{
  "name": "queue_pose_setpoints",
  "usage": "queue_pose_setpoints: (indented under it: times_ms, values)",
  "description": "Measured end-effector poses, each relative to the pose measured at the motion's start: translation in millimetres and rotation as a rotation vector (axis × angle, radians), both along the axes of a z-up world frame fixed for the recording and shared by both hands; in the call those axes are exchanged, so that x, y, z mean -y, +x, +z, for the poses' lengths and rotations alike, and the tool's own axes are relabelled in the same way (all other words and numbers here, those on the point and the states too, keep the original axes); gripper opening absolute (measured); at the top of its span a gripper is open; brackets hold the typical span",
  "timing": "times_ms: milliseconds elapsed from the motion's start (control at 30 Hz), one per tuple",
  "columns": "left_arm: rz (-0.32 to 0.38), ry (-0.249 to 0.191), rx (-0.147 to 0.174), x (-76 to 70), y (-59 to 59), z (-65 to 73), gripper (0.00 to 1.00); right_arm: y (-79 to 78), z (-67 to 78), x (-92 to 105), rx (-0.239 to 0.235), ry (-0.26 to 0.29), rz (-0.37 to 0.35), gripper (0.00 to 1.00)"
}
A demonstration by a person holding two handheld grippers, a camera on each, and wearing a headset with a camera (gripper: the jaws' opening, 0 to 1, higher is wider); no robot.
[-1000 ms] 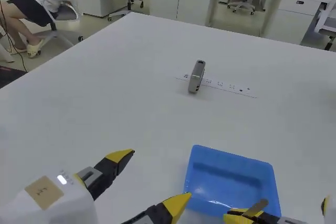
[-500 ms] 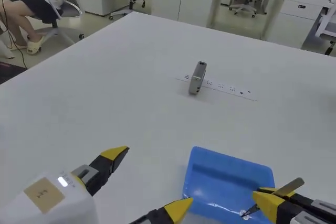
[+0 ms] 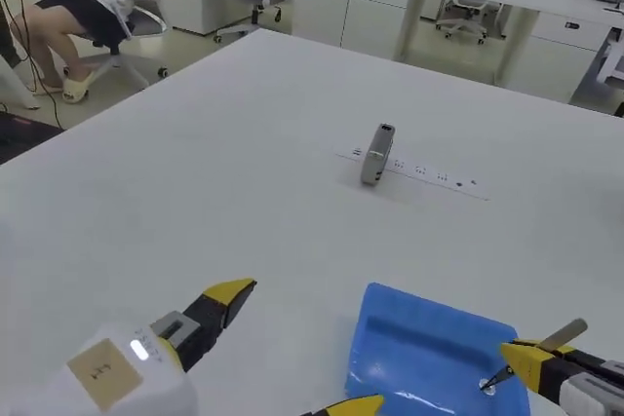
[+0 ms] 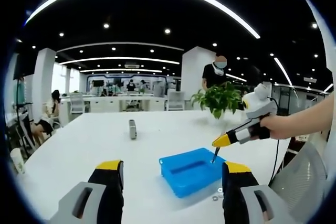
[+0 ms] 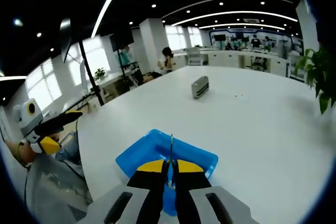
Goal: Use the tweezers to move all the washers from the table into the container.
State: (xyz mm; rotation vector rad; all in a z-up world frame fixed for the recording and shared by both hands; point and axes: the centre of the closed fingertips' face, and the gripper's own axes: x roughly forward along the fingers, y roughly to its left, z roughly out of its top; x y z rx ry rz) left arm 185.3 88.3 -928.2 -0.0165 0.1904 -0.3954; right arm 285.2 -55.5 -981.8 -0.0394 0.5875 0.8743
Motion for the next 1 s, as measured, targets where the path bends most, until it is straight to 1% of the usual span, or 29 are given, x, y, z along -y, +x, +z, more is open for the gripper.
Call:
queue_pose_setpoints:
  times_ms: [167,267,333,400,500,633,733,833,1000]
  values:
    - [0.005,0.015,0.0,-0.7,0.4,-1.1,0.8,4.4,-12.2,-2.5,-0.012,-0.041,0.021,0.02]
    - [0.015,0.015,-0.003,-2.8,1.0,-1.7,0.81,6.7,-18.0,-4.9,-0.017,-0.059,0.034,0.02]
    - [0.015,0.021,-0.008,-3.1,1.1,-3.1,0.8,7.8,-22.2,-6.6,-0.022,-0.074,0.044,0.02]
    - [0.012,0.036,-0.017,-2.5,0.9,-5.7,0.8,8.5,-25.9,-8.6,-0.024,-0.09,0.058,0.02]
    - [0.009,0.056,-0.017,-1.8,0.6,-6.7,0.79,9.5,-31.8,-10.4,-0.032,-0.107,0.07,0.02]
    - [0.018,0.053,-0.009,-4.0,0.7,-5.2,0.79,8.0,-39.6,-10.8,-0.041,-0.133,0.087,0.02]
    - [0.022,0.047,-0.017,-5.3,0.7,-6.4,0.78,6.7,-42.8,-10.6,-0.046,-0.143,0.094,0.02]
    - [0.024,0.052,-0.014,-5.5,0.8,-6.2,0.78,6.2,-47.1,-9.1,-0.046,-0.156,0.104,0.02]
    - [0.02,0.055,-0.017,-4.8,0.7,-6.9,0.77,7.1,-47.9,-8.3,-0.04,-0.158,0.107,0.03]
